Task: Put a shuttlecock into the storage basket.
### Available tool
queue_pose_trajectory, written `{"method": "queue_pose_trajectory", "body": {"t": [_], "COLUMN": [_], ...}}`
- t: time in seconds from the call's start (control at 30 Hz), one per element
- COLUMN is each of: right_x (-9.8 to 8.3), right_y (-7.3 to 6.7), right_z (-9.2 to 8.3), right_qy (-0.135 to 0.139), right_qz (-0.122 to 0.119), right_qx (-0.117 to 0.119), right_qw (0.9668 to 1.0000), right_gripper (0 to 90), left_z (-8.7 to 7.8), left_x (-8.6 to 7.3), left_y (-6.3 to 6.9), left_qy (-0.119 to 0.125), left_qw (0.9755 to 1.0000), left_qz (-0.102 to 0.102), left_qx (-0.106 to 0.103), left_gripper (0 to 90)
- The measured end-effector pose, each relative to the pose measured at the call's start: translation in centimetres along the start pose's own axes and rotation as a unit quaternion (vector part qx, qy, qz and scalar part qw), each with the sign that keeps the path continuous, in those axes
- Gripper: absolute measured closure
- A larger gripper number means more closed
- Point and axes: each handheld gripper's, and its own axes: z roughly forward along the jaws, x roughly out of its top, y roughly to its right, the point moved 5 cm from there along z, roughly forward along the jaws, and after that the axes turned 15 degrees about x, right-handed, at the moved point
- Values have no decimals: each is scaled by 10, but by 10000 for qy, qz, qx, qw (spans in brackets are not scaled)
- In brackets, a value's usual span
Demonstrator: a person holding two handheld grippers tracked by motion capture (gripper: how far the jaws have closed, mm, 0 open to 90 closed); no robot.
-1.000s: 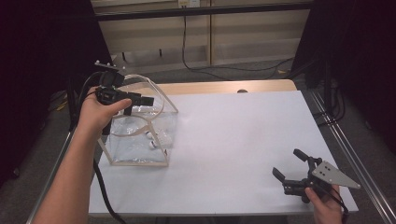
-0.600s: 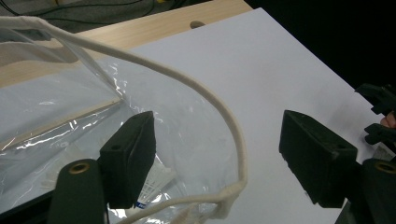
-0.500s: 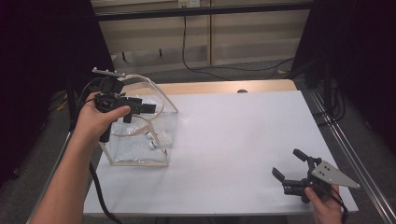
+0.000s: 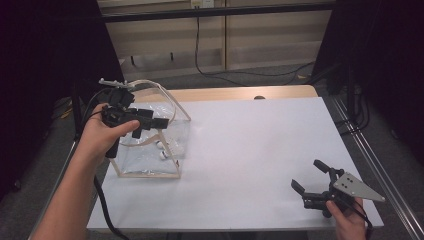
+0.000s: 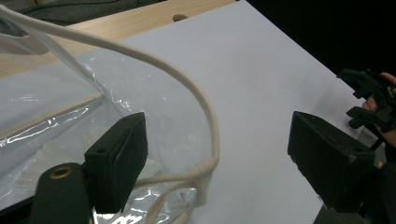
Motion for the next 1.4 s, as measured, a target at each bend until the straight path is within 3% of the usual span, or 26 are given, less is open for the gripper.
{"method": "queue_pose_trajectory", "body": {"t": [0.6,1.4], "right_x": [0,0], "right_y": [0,0], "right_z": [0,0], "right_qy": [-22,-23], "right_qz": [-28,-29], "right_qx": [14,9], "right_qw": [10000,10000], "right_gripper": [7,7], "left_z": [-7,-5], "left_x": [-18,-42], "left_y": [7,14], "left_qy": [116,184], "left_qw": [9995,9986], "left_qz": [102,160], "left_qx": [-291,-480], "left_gripper": [172,165]}}
